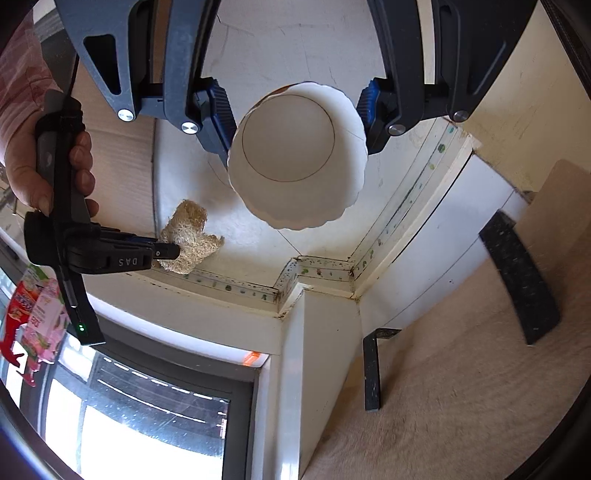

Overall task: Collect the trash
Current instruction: 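Grasp the beige loofah sponge with the right tool while the left tool holds the cup, then carry the paper cup and sponge down to the black bin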

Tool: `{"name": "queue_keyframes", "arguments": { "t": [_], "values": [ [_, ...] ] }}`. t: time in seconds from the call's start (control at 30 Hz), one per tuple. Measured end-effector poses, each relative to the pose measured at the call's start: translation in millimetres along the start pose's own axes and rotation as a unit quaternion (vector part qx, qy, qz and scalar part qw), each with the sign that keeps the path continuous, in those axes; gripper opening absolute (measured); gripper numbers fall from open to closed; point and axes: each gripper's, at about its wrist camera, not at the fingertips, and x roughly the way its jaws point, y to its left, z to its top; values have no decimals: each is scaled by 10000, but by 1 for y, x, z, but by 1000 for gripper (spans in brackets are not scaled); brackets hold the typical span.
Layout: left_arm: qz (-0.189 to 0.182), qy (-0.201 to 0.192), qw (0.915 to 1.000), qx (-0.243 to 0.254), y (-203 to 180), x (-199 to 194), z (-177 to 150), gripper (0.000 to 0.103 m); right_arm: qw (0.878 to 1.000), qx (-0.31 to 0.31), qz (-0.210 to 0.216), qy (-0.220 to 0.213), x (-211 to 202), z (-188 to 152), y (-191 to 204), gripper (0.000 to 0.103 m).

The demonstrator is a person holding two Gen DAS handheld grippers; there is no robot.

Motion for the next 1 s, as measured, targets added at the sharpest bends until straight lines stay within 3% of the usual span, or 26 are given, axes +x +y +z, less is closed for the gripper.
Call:
{"name": "queue_keyframes", "arguments": {
  "t": [0.33,0.53,1.0],
  "values": [
    [-365,102,9992,112,4,-73,-43,53,9985,-509,198,-81,-102,-83,48,19],
    [-531,216,9980,259,9,-111,-80,53,9955,-910,255,-40,-153,-150,84,19],
    [-905,519,9937,402,44,-190,-174,53,9864,-1610,252,209,-205,-292,155,20]
  ]
}}
